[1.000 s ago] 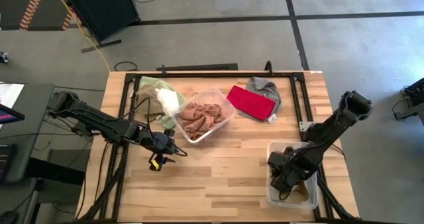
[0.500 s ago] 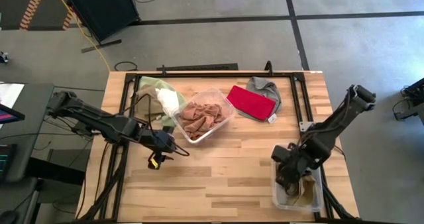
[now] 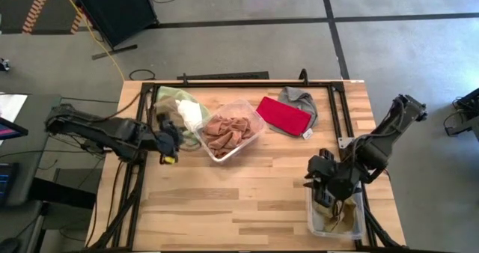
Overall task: Sort towels by color in basket
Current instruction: Put the brown towel into the bottom transparent bin
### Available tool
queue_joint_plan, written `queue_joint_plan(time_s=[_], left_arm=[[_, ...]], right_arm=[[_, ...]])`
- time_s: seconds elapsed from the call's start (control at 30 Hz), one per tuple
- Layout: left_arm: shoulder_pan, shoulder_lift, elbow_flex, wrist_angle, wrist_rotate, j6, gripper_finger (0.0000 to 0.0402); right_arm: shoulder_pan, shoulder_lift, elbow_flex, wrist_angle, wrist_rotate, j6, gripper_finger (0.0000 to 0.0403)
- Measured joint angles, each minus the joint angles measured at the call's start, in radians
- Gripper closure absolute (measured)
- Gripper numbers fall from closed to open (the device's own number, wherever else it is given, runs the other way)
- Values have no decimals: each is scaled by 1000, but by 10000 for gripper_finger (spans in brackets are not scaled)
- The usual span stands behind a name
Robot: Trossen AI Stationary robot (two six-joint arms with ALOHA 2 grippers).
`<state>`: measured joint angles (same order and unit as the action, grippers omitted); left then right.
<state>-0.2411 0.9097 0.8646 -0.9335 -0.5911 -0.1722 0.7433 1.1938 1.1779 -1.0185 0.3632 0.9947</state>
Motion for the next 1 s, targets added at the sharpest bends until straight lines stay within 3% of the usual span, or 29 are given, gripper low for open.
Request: queue_joint_plan(time_s=[0.13,0.37,0.63,0.83,1.0], left_arm=[[110,-42,0,-31,-17,-27,202],[310,-61,0,-56,-12,20,202],[548,-58,-1,-42,87,117,198],[746,-43,-1,-15,198,206,173],[892,14,-1,22,221,252,145]], right_arm=[[-12,0,9,8,57,-63,249],[-40,5,9,14,63,-135,249],[-46,4,9,54,93,-215,249],[-46,5,9,64,122,-247,249],[-46,4,9,64,138,-258,249]])
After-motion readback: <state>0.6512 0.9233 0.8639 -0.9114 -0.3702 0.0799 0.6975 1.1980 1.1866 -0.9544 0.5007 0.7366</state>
